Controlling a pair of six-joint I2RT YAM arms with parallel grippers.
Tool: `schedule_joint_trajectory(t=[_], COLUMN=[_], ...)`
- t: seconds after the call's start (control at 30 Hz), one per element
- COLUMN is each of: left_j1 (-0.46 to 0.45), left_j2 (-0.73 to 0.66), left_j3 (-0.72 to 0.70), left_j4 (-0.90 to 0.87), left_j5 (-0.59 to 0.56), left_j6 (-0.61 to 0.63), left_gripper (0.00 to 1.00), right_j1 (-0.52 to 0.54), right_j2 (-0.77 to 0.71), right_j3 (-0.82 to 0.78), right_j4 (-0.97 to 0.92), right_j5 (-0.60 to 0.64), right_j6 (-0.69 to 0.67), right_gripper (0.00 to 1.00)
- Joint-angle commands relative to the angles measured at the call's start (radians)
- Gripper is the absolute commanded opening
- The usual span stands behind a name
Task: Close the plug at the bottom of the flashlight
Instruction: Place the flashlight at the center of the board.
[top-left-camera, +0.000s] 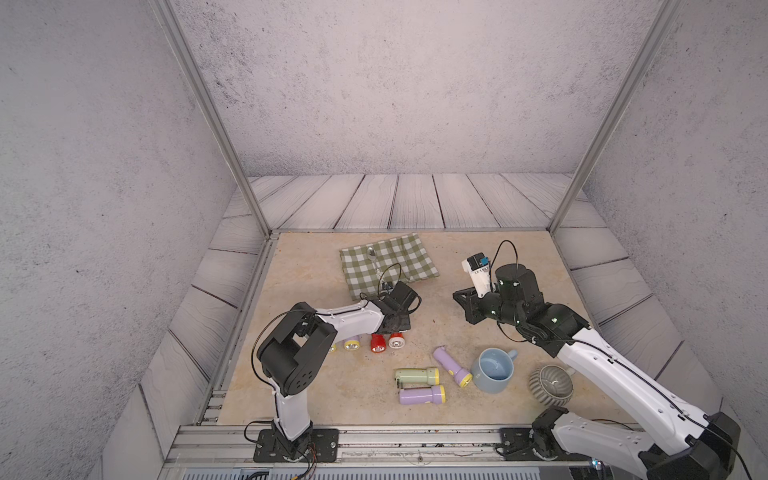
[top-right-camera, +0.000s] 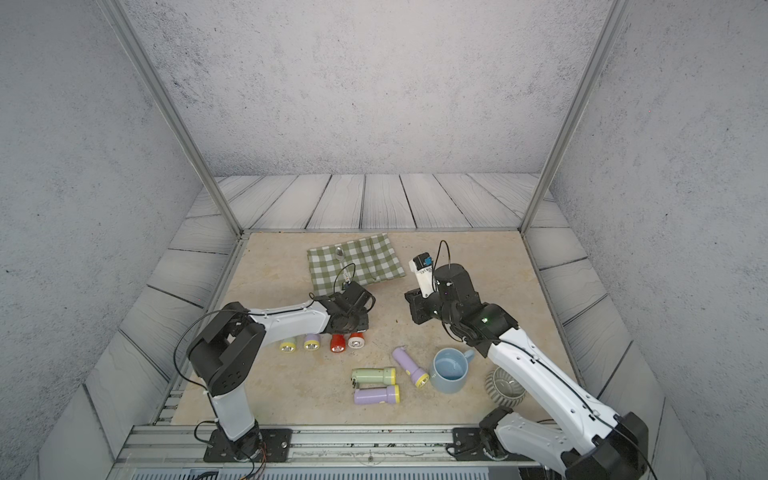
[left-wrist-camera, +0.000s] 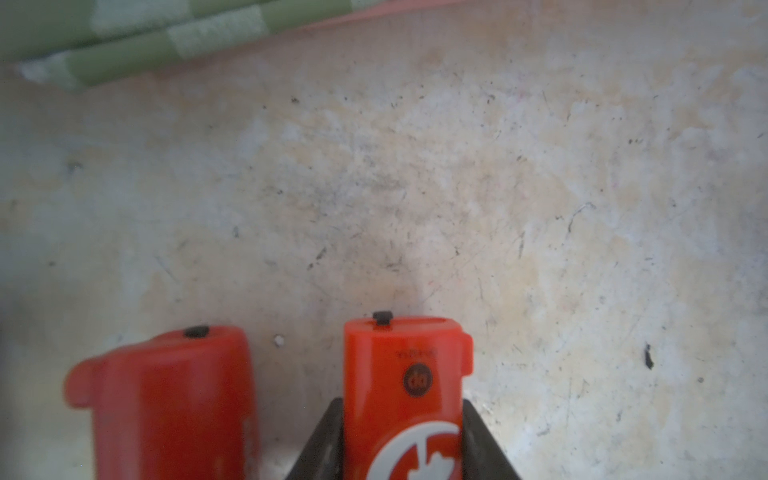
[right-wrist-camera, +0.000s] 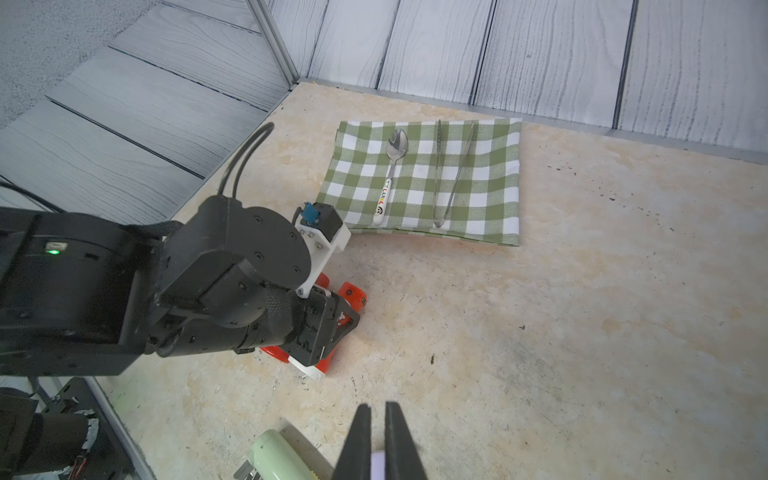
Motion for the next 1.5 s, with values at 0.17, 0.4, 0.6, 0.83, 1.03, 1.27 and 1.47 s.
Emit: schedule_joint_trajectory(t=[0.17, 0.4, 0.6, 0.83, 1.03, 1.27, 1.47], left_j1=[0.004, -0.016, -0.016, -0.016, -0.016, -0.015, -0.002], left_j2=[0.011, 0.009, 0.006, -0.008, -0.125, -0.393, -0.694], left_j3=[-0.009, -0.048, -0.050, -0.046, -0.038, -0.015, -0.176], left_j4=[0.028, 0.045, 0.047, 0.035, -0.016, -0.128, -0.029], left_j5=[0.023, 0.019, 0.016, 0.022, -0.030, -0.184, -0.214], left_j6=[-0.021, -0.042, -0.044, -0.032, 0.009, 0.113, 0.175], left_gripper=[0.32, 0.39, 0.54, 0.64, 0.67, 0.70, 0.71], right_j1=[0.000, 0.000, -0.001, -0.001, -0.001, 0.002, 0.047], right_j2=[-0.001, 0.009, 0.007, 0.013, 0.014, 0.001, 0.005], right_j3=[-0.011, -0.012, -0.013, -0.014, -0.010, 0.001, -0.043], right_j4=[-0.007, -0.005, -0.005, -0.005, -0.011, -0.022, -0.099], right_j5=[0.001, -0.005, -0.004, -0.002, -0.008, -0.028, -0.021], right_j6=[0.013, 0.016, 0.016, 0.016, 0.013, 0.005, 0.012], right_gripper=[0.11, 0.12, 0.12, 0.12, 0.12, 0.16, 0.19])
